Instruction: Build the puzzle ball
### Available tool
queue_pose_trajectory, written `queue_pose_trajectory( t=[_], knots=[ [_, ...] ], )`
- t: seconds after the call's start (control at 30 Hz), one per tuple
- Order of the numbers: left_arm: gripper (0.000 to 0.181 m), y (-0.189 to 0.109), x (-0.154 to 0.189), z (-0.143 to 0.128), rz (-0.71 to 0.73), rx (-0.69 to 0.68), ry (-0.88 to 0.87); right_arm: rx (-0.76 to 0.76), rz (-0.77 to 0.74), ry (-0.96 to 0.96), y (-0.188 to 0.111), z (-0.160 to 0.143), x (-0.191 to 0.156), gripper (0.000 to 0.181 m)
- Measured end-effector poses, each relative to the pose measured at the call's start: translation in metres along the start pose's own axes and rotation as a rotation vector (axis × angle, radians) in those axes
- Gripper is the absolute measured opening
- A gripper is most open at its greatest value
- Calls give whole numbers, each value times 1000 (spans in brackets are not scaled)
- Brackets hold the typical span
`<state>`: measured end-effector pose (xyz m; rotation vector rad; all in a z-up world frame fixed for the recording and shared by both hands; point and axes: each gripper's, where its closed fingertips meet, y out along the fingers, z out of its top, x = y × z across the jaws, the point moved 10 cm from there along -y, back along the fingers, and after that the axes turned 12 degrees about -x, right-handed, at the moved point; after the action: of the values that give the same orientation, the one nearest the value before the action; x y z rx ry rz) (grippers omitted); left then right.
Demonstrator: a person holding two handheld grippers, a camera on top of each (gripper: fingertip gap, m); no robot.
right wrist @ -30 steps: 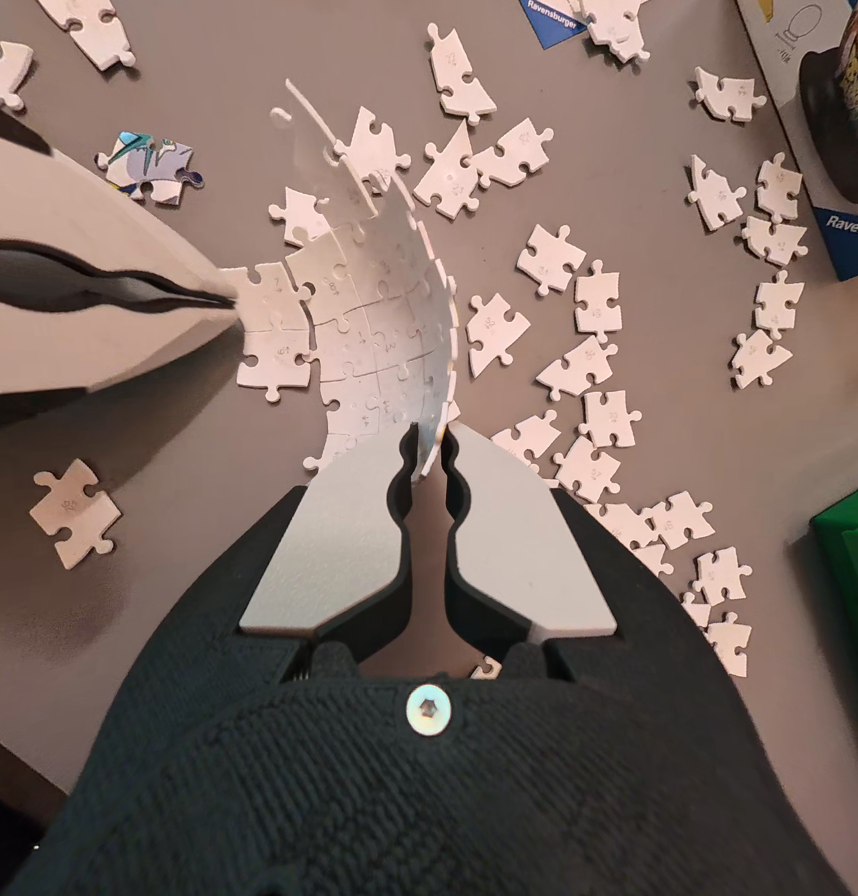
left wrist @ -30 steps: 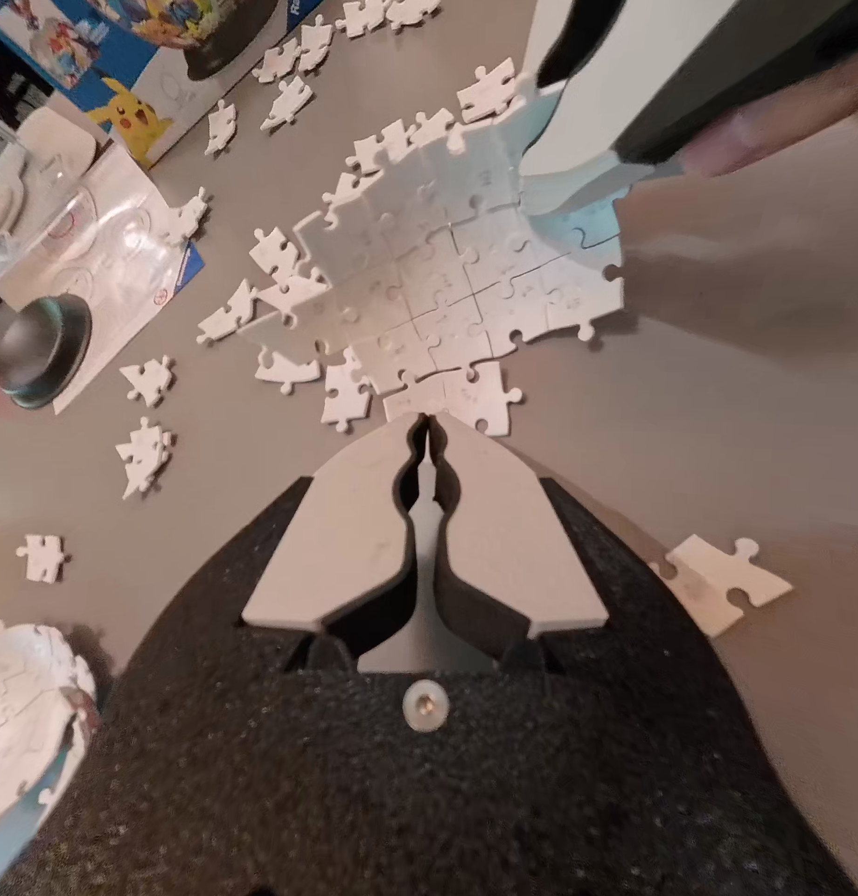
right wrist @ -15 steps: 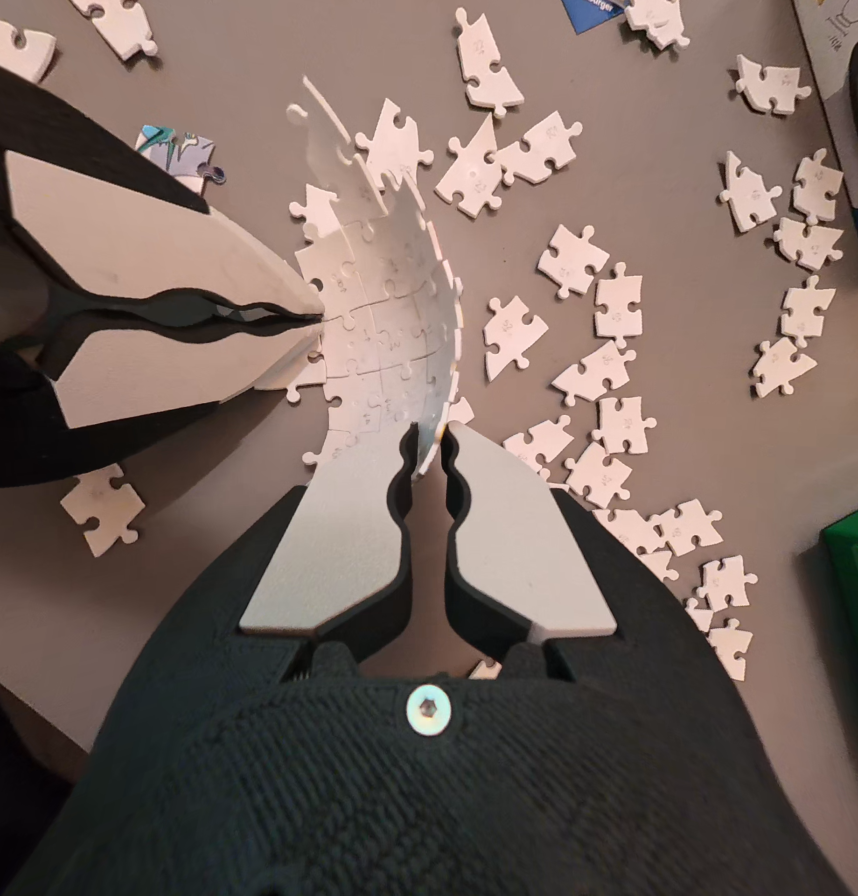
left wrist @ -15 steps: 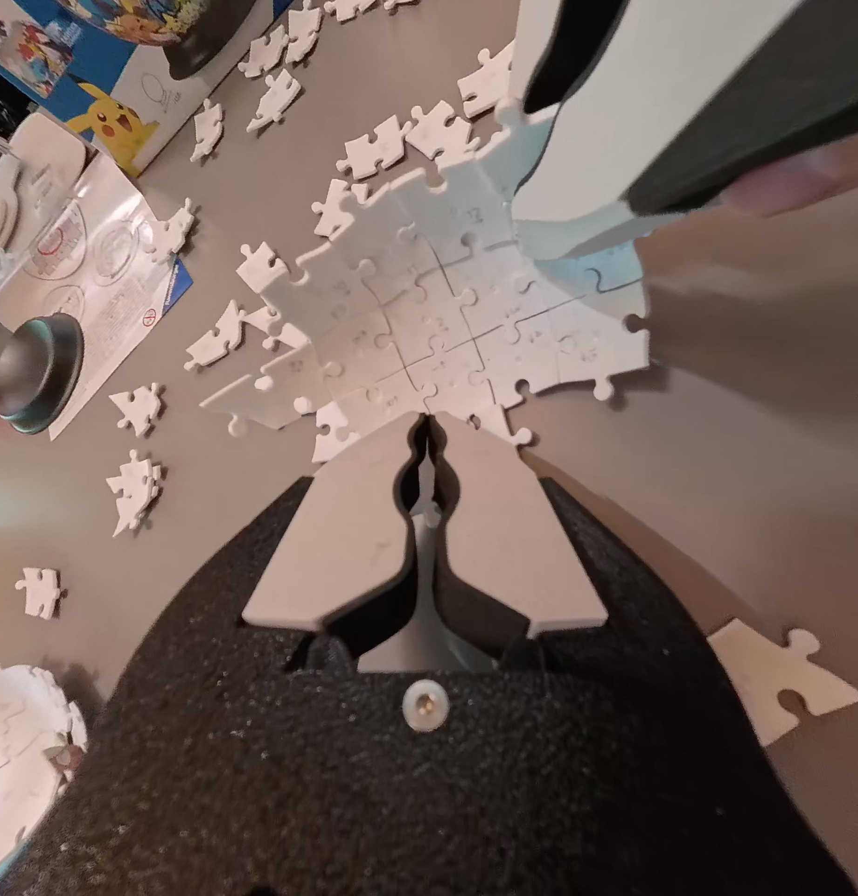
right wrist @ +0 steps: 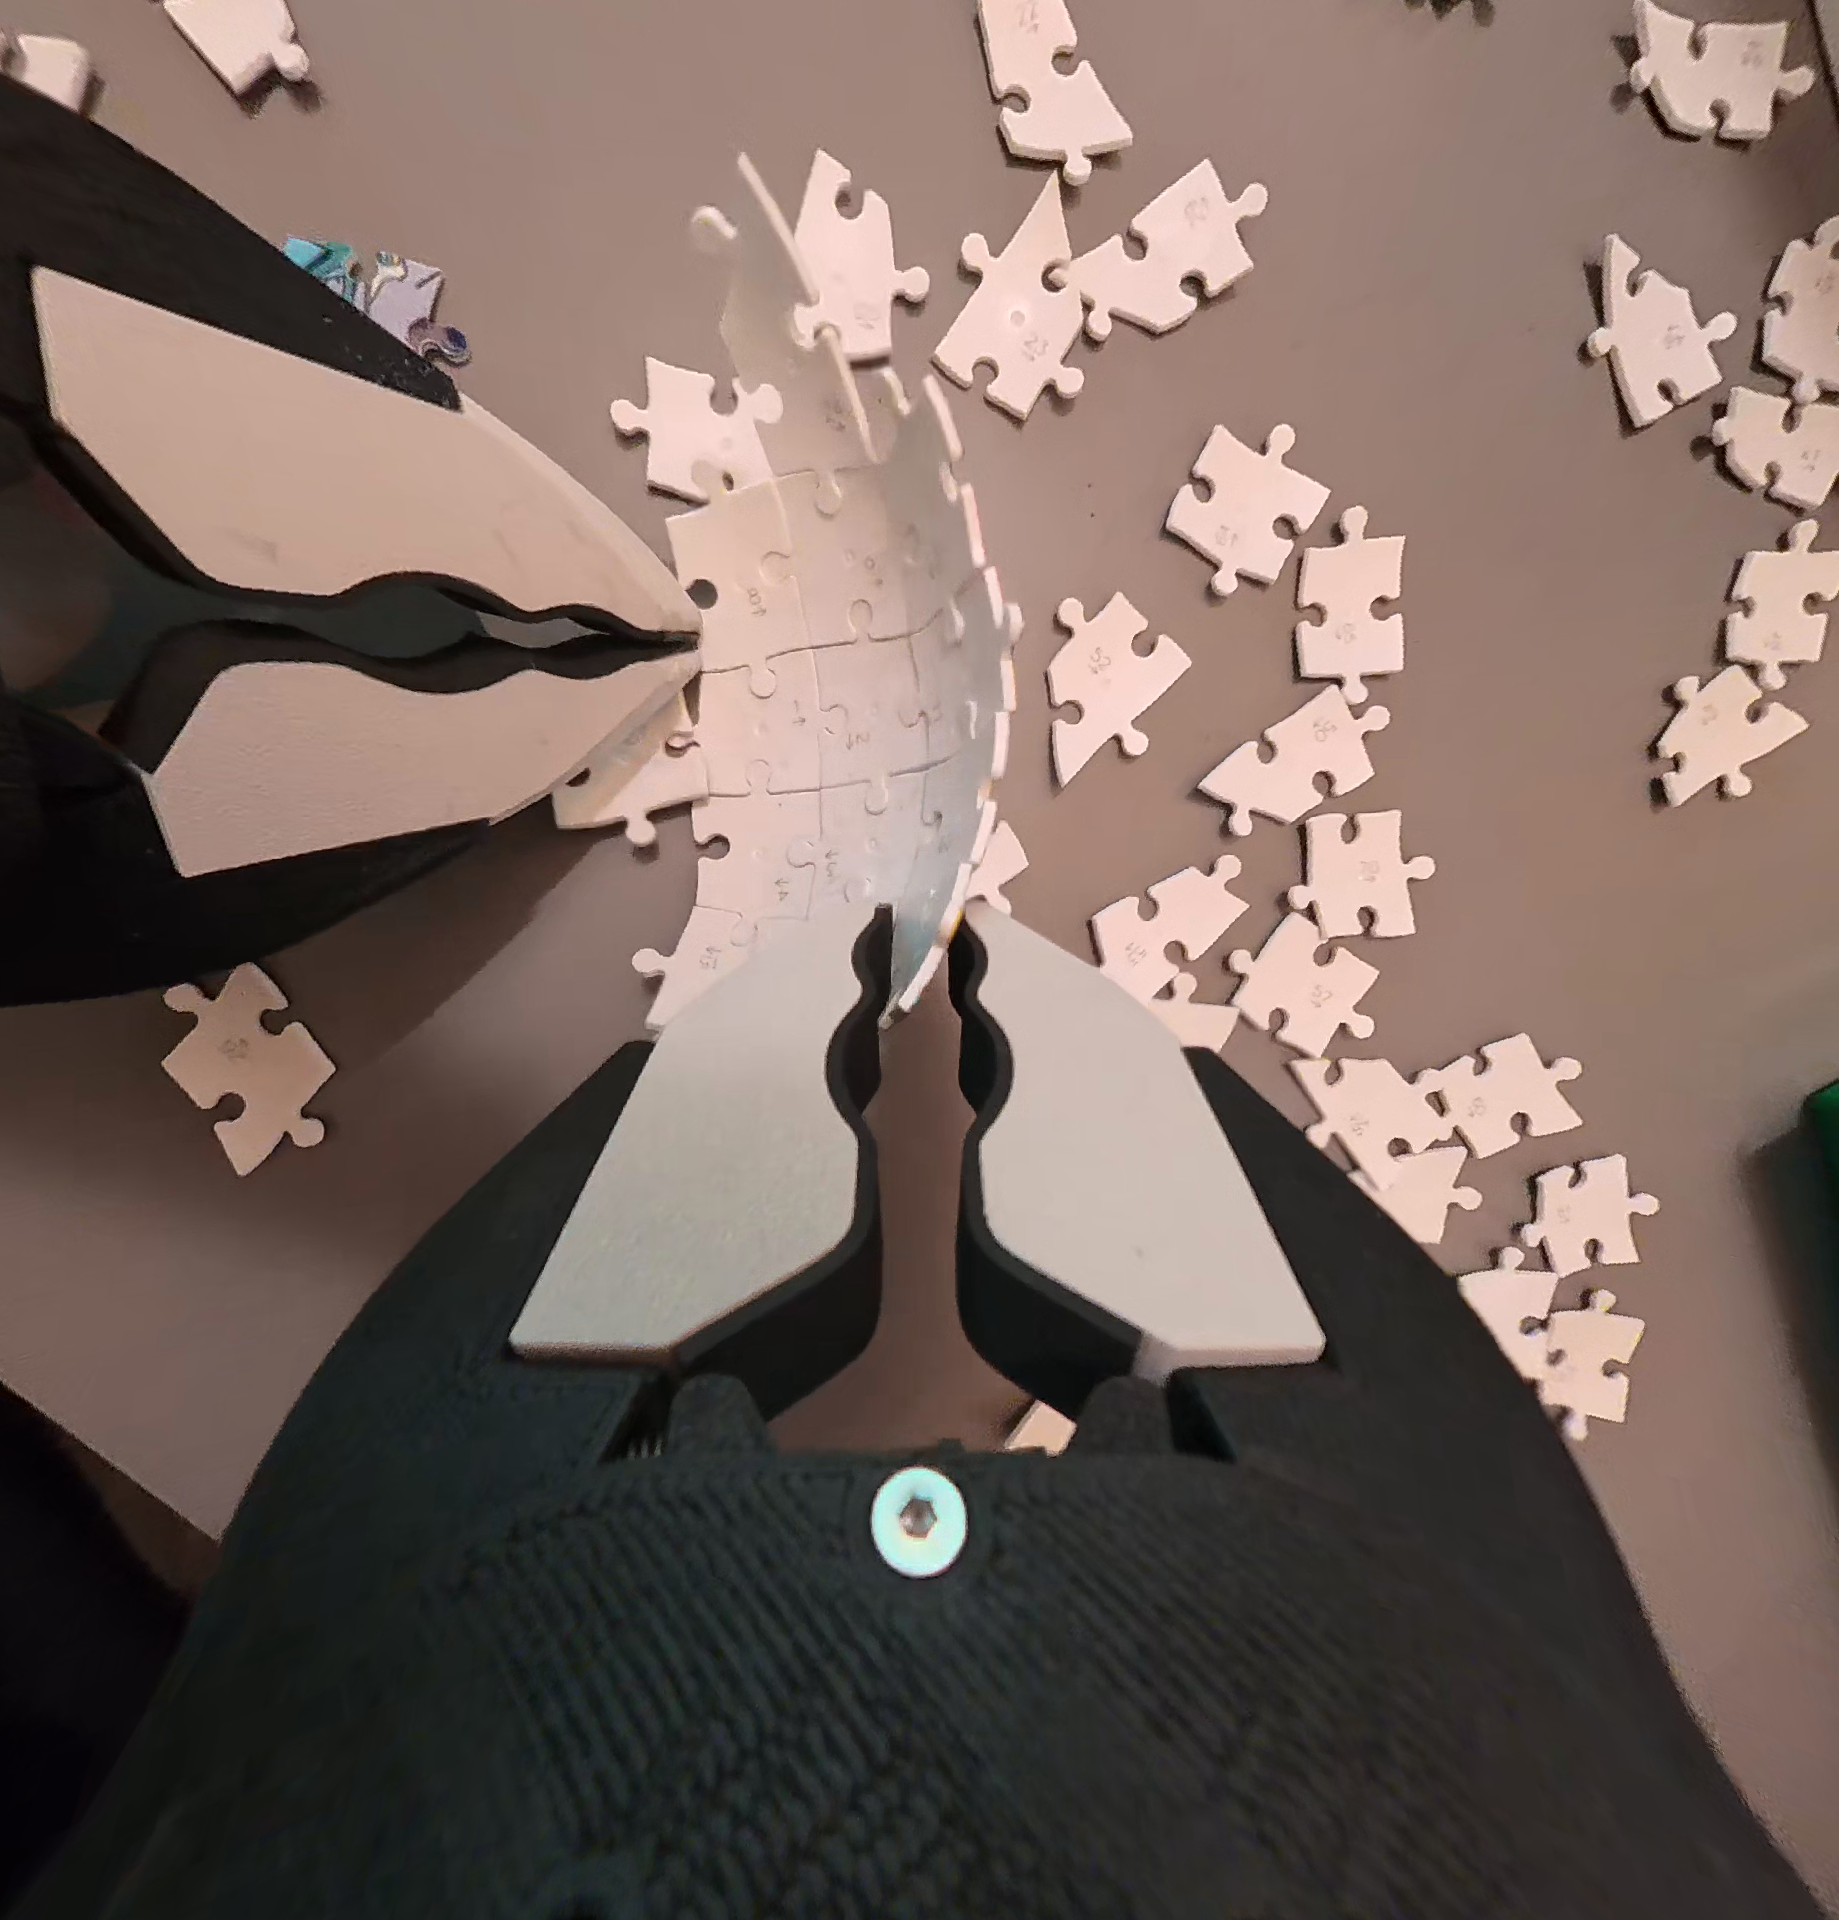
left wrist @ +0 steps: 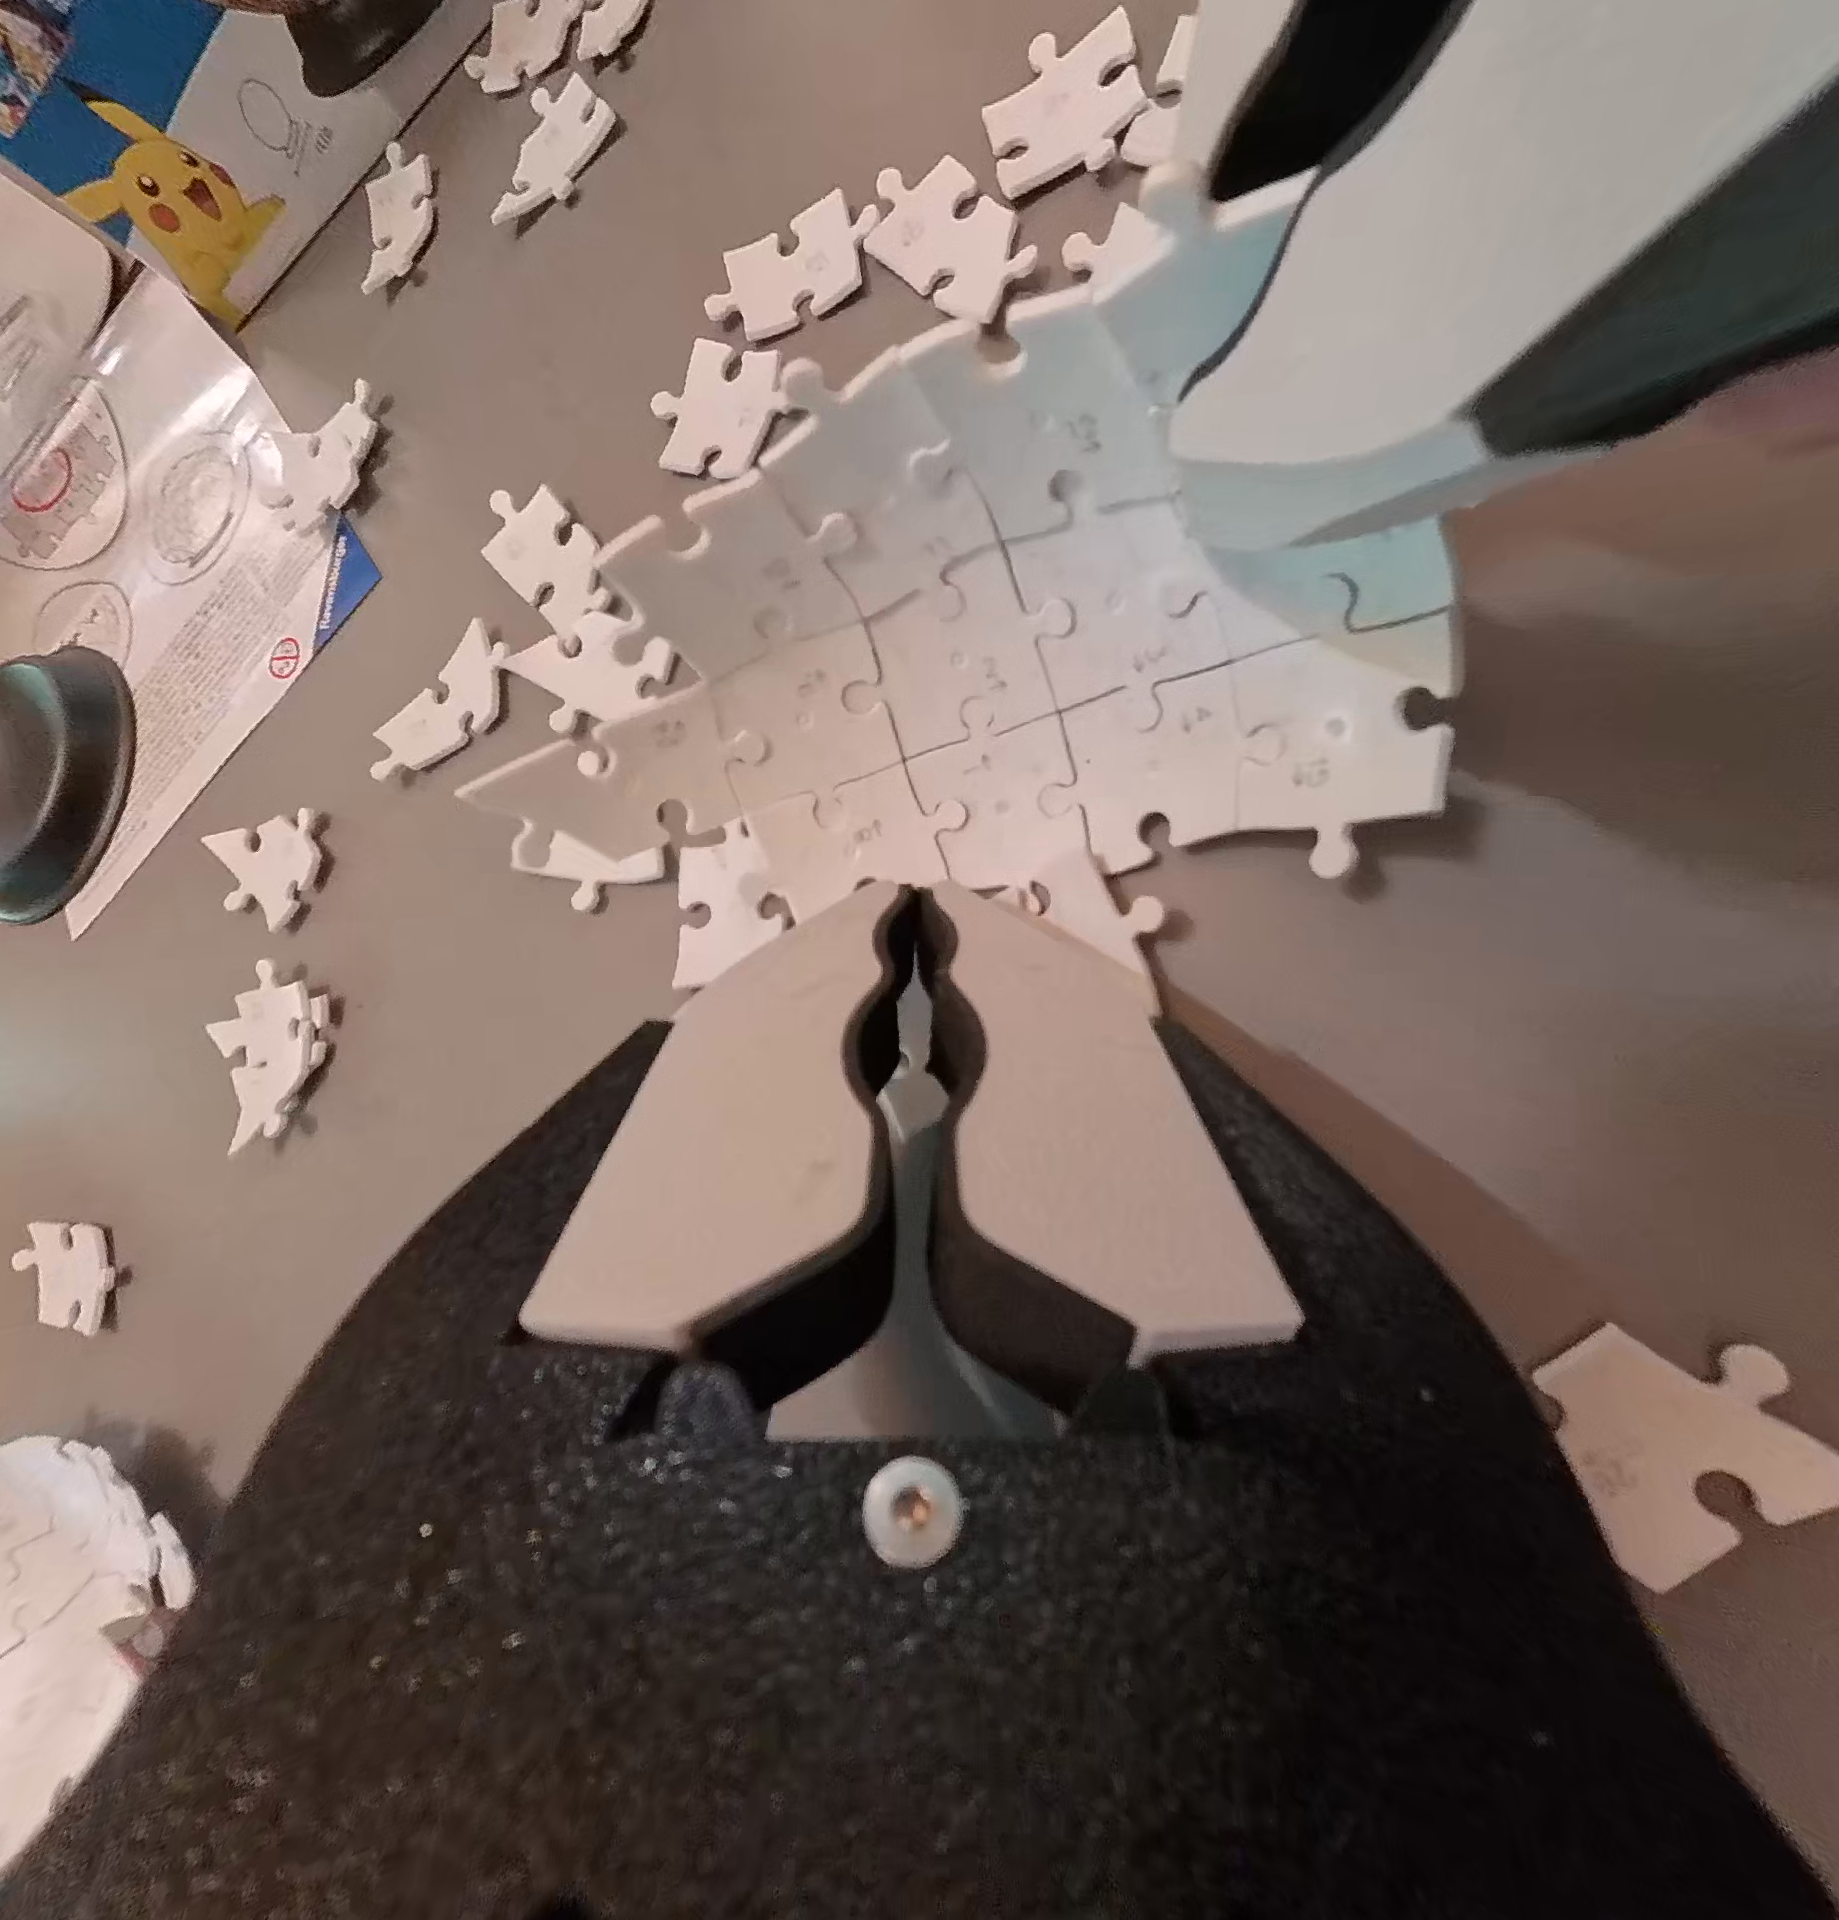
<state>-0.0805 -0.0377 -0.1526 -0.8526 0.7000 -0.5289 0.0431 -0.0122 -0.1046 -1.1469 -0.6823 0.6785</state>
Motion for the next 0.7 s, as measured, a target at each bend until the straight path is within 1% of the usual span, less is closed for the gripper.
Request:
queue_pose_trajectory(
  t=[0.17,0.33,0.43,0.57,0.7],
  knots=[
    [0,-3,-1,-4,-9,44,-18,-17,-23,11,-1,-1,3,10],
    [0,-19,-1,-13,-12,109,-36,-17,-45,10,-2,-1,2,9],
    [0,-20,-3,-20,-13,73,-56,-13,-57,7,-2,0,0,9],
    [1,-12,-8,-26,-29,38,-106,-13,-47,7,-2,1,-2,9],
    [0,-11,-9,-26,-45,46,-109,-11,-38,2,-1,2,-5,10]
  ],
)
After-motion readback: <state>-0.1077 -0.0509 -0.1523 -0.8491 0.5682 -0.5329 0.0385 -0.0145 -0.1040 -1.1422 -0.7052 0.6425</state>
